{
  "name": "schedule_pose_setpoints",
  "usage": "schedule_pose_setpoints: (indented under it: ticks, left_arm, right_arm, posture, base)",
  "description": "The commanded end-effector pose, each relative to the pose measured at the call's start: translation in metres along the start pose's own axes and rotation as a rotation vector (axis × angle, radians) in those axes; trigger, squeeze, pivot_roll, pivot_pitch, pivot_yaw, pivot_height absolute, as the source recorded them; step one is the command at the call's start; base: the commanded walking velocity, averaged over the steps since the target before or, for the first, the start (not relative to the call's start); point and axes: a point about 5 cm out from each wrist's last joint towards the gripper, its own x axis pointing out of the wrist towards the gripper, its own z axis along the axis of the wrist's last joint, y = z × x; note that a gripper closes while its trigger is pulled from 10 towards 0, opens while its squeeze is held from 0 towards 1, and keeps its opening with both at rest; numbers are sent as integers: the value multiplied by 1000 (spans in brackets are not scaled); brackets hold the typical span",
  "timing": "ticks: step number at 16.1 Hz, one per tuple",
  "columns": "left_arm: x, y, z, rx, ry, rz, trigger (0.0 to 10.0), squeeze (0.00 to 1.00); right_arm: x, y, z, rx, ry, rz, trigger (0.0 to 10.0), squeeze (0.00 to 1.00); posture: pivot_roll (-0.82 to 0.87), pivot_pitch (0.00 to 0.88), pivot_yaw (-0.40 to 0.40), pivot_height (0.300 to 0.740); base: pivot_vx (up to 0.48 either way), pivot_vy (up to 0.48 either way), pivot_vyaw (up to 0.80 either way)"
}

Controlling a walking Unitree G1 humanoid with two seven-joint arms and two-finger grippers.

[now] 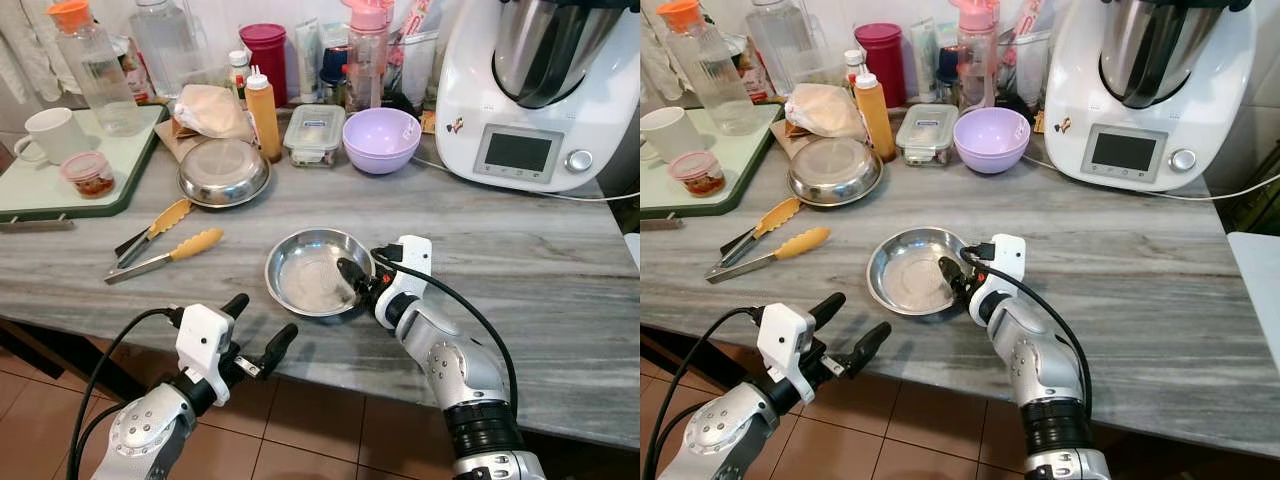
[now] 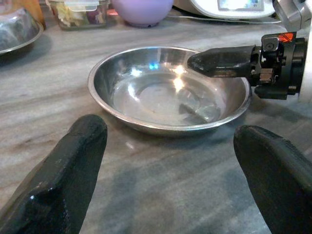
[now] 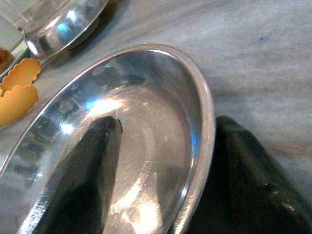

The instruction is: Setting the table

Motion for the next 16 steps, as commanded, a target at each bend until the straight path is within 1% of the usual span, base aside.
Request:
schedule_pose_setpoints:
  ticks: [1, 5, 9, 10, 11, 12, 13, 14, 15, 16]
  left_arm:
    - [-1, 2, -1, 3, 9, 9, 10000, 0]
    - [-1, 1, -1, 3, 12, 5, 10000, 0]
    - [0, 1, 0, 5, 11, 2, 10000, 0]
    - [0, 2, 0, 5, 10, 5, 10000, 0]
    - [0, 2, 1, 6, 5, 13, 10000, 0]
    - [1, 3, 4, 6, -13, 34, 10000, 0]
    - [1, 4, 5, 3, -19, 46, 10000, 0]
    - [2, 4, 8, -4, -32, 63, 10000, 0]
    - [3, 4, 10, -9, -47, 75, 10000, 0]
    - [3, 4, 13, -10, -69, 106, 10000, 0]
  right_arm:
    - [0, 9, -1, -60, 7, 49, 10000, 1000]
    - [-9, 4, 18, -144, -96, -3, 10000, 1000]
    - [-19, 0, 28, -196, -162, -47, 10000, 1000]
    - [-25, 4, 40, -274, -227, -36, 10000, 1000]
    - [-28, 9, 46, -326, -261, -15, 10000, 1000]
    - [-34, 18, 57, -423, -322, 21, 10000, 1000]
    - [-37, 22, 61, -473, -348, 37, 10000, 1000]
    - [-42, 26, 64, -532, -385, 55, 10000, 0]
    - [-44, 27, 65, -532, -392, 72, 10000, 0]
    - [-46, 23, 62, -552, -388, 52, 10000, 0]
  posture:
    - [-119, 82, 60, 740]
    - [-124, 83, 66, 740]
    - [-126, 82, 68, 740]
    - [-127, 82, 69, 740]
    - [-128, 82, 70, 740]
    - [-128, 82, 70, 740]
    - [-128, 82, 70, 740]
    - [-128, 82, 68, 740]
    - [-128, 82, 68, 740]
    - [-126, 83, 62, 740]
  base:
    - [0, 0, 0]
    - [0, 0, 0]
    - [0, 0, 0]
    - [0, 0, 0]
    - [0, 0, 0]
    - [0, 0, 0]
    - [0, 0, 0]
    - [0, 0, 0]
    - [0, 0, 0]
    - [0, 0, 0]
